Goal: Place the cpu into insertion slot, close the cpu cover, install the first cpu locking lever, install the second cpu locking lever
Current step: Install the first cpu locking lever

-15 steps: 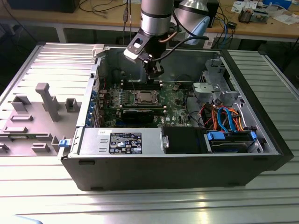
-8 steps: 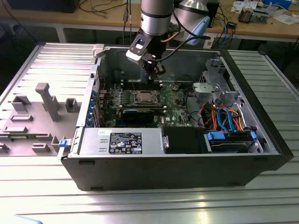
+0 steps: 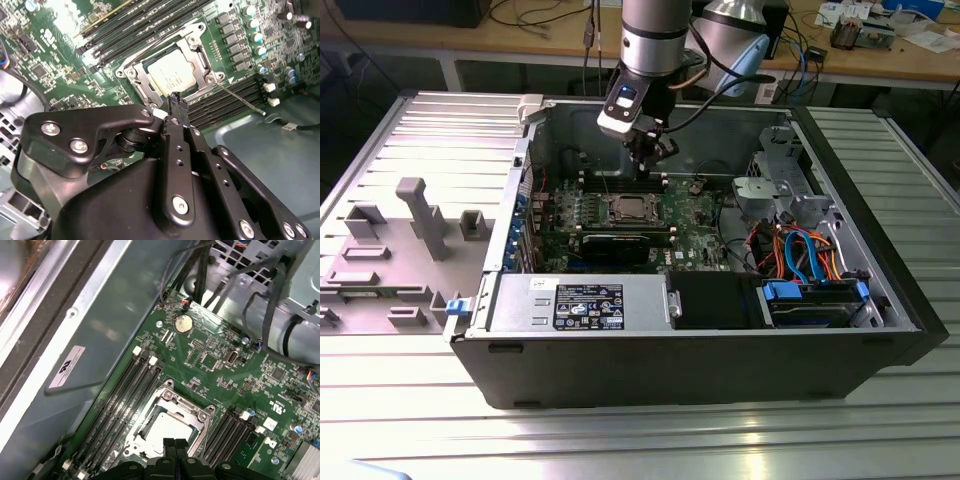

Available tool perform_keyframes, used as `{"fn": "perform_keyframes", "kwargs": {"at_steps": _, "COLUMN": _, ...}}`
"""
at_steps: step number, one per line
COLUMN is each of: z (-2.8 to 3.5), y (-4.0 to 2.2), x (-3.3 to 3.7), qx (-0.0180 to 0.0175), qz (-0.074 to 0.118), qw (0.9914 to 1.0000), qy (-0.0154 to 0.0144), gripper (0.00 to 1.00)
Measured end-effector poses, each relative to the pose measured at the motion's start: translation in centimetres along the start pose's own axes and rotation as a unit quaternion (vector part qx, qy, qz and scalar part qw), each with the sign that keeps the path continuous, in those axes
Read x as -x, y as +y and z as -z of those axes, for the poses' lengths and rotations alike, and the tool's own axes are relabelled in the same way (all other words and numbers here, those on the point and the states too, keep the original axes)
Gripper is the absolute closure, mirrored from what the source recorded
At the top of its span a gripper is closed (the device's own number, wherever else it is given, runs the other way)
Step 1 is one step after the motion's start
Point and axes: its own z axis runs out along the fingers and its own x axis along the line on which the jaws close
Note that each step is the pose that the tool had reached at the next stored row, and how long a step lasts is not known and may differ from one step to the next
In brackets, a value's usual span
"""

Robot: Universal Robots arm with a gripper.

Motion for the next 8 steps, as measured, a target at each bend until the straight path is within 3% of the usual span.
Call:
{"fn": "perform_keyframes", "kwargs": {"at_steps": 1, "z": -0.01, "y": 0.0, "x": -0.01, "qx": 0.0007, "qz": 0.004, "qw": 0.99999, "qy": -0.0004, "gripper": 0.89}}
{"fn": "perform_keyframes", "kwargs": {"at_steps": 5, "z": -0.06, "y": 0.0, "x": 0.0, "qx": 0.0092, "qz": 0.007, "qw": 0.99991, "qy": -0.006, "gripper": 0.89}}
{"fn": "perform_keyframes", "kwargs": {"at_steps": 8, "z": -0.08, "y": 0.01, "x": 0.0, "qx": 0.0097, "qz": 0.02, "qw": 0.99974, "qy": -0.0062, "gripper": 0.89}}
